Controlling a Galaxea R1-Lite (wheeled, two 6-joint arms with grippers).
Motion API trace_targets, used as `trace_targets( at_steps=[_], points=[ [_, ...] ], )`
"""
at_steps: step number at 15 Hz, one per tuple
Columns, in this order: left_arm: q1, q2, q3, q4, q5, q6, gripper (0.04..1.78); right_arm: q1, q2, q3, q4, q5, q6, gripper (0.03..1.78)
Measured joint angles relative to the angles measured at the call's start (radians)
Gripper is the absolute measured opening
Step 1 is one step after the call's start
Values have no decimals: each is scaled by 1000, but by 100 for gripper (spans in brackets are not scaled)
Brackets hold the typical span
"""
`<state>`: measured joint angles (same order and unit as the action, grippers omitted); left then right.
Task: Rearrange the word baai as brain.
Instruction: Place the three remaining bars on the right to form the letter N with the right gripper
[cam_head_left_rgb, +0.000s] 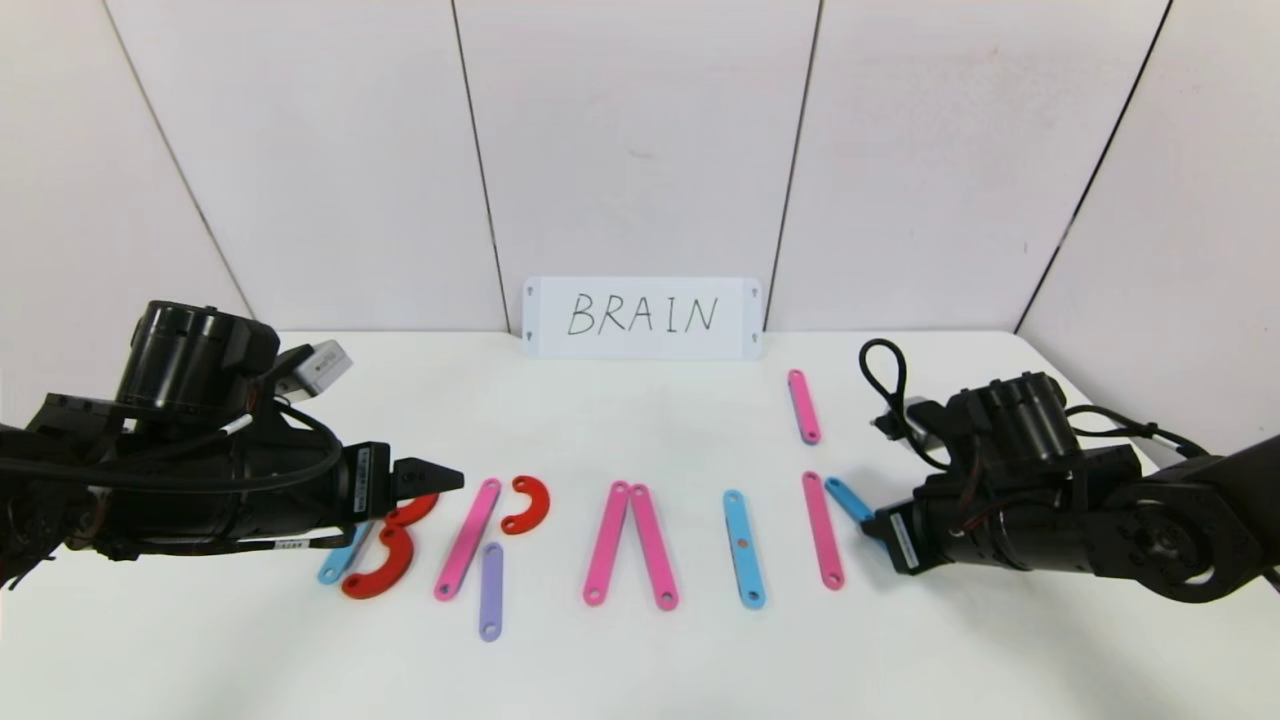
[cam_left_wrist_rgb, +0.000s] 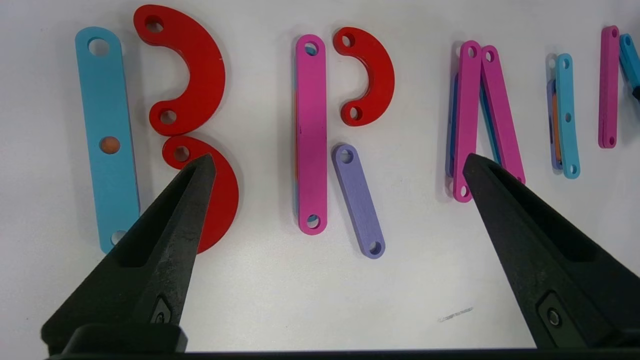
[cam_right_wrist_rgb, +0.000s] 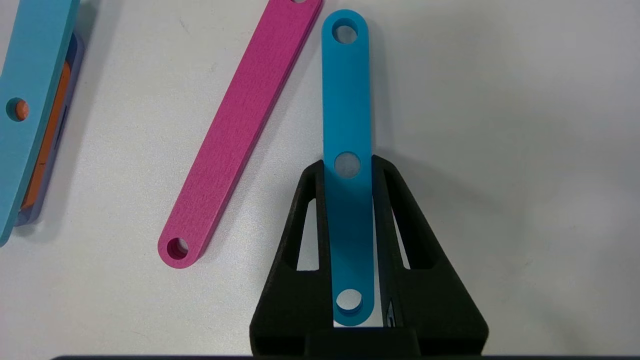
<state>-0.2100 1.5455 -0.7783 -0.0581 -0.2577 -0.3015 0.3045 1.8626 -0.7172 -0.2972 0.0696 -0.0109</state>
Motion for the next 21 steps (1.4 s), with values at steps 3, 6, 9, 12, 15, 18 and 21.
trace_targets(
  at_steps=[3,6,9,12,15,18,21],
  points=[
    [0,0,1,1,0,-1,173,0,4,7,-49,-2,6,29],
    [0,-1,1,0,0,-1,173,1,16,29,-120,-3,10,45],
    [0,-2,1,1,0,-1,173,1,19,32,-120,-4,11,86],
    [0,-2,1,1,-1,-1,173,1,11,39,-121,-4,13,137],
    [-1,-2,1,0,-1,-1,173,1,-8,33,-123,-4,17,166],
    [-1,-2,1,1,-1,-1,173,2,-15,-16,-112,-9,43,174],
    [-3,-2,3,0,-1,-1,173,13,24,-121,-106,-62,69,174]
  ],
)
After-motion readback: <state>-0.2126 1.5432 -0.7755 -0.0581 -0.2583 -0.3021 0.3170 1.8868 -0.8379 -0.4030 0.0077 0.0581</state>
